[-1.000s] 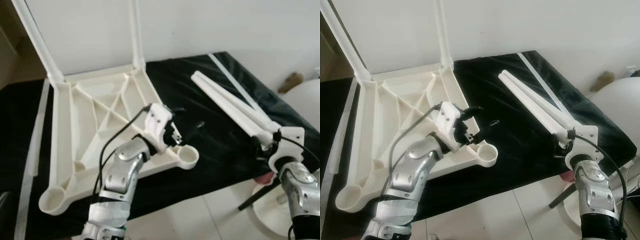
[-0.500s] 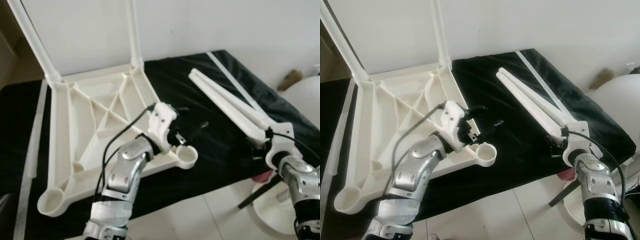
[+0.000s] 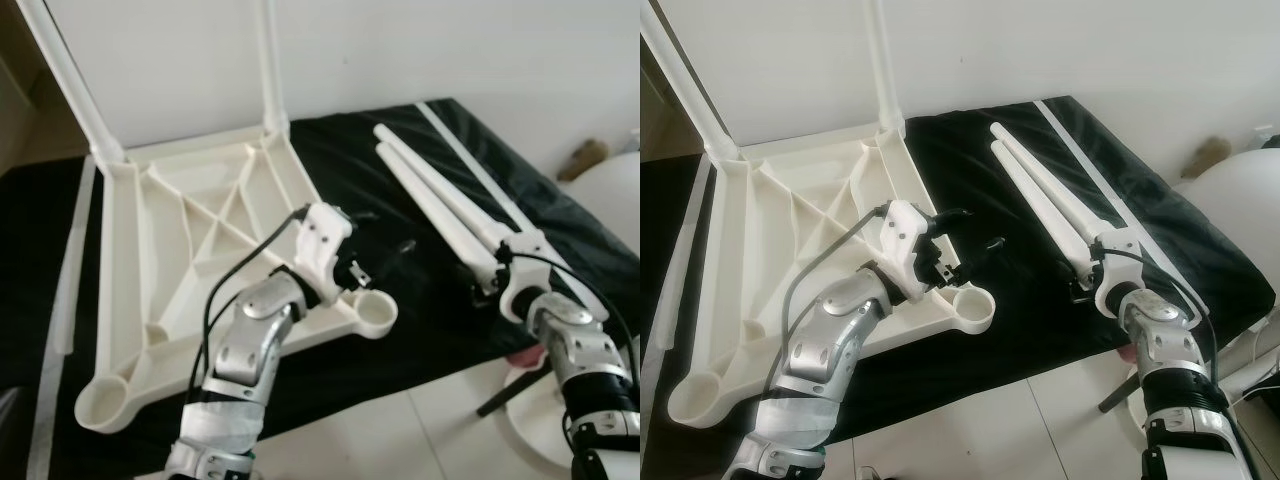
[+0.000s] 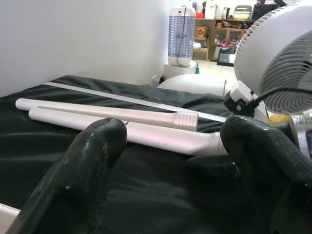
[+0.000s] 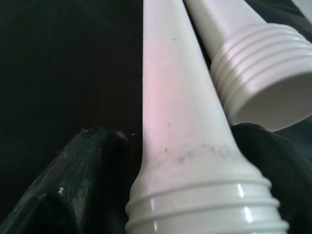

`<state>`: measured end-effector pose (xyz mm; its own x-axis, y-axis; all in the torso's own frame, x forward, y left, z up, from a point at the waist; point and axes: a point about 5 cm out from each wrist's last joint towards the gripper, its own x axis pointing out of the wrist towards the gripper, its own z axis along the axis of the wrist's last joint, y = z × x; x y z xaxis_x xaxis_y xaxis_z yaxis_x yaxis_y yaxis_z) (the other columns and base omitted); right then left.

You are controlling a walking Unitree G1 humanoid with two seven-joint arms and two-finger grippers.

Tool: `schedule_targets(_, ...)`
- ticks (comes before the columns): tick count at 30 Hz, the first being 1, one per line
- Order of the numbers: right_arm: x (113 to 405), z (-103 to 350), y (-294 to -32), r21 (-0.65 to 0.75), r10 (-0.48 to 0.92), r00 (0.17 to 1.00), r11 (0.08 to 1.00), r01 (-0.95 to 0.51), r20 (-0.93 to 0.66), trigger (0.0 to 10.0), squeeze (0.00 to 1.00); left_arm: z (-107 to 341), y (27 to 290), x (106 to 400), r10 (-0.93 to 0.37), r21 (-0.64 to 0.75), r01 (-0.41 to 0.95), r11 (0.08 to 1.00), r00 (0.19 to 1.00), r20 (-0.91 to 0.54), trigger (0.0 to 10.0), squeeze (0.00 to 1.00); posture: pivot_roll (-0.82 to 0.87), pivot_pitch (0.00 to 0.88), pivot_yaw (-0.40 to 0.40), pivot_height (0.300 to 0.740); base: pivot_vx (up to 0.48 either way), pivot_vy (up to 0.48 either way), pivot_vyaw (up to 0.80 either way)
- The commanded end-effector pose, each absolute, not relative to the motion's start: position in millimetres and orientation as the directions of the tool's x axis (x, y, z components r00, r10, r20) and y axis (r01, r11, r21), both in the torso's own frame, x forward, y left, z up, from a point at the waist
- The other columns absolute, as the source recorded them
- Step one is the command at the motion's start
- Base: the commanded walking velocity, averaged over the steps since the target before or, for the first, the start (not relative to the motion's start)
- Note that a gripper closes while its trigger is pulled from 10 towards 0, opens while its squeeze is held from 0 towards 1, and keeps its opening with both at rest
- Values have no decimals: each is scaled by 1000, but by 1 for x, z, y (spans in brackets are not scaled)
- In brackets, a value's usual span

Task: Building children table

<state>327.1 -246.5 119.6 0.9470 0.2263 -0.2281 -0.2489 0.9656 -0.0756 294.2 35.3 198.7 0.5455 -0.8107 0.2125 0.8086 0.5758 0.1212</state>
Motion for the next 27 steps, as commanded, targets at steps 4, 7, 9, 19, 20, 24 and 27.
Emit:
schedule_targets(4, 314, 97, -236, -14, 266, 920, 960, -281, -287, 10000, 0, 202, 40, 298, -758, 113, 756, 644, 614, 220, 10000, 0, -47, 98, 19, 740, 0, 0, 0)
schedule_targets(7, 309, 91, -234, 28, 262, 920, 964, -266, -291, 4863, 0, 202, 41, 298, -759, 115, 757, 644, 613, 217, 10000, 0, -58, 104, 26, 740, 0, 0, 0)
schedule_targets(9, 309, 91, -234, 32, 263, 922, 964, -265, -286, 4000, 0, 202, 41, 298, -760, 114, 757, 643, 613, 219, 10000, 0, -61, 104, 29, 740, 0, 0, 0)
schedule_targets(19, 304, 97, -230, 68, 285, 926, 958, -277, -248, 3922, 0, 207, 41, 305, -760, 125, 755, 644, 612, 217, 10000, 0, -60, 105, 32, 740, 0, 0, 0)
schedule_targets(20, 304, 98, -229, 81, 286, 926, 958, -274, -245, 3922, 0, 208, 41, 305, -760, 124, 755, 644, 613, 218, 10000, 0, -60, 105, 32, 740, 0, 0, 0)
schedule_targets(24, 304, 103, -219, 77, 282, 945, 959, -273, -166, 10000, 0, 209, 47, 304, -758, 106, 757, 645, 616, 216, 10000, 0, -58, 101, 30, 740, 0, 0, 0)
schedule_targets(27, 306, 115, -214, 61, 259, 963, 965, -255, -75, 10000, 0, 208, 46, 305, -761, 64, 768, 637, 614, 208, 10000, 0, -48, 88, 29, 740, 0, 0, 0)
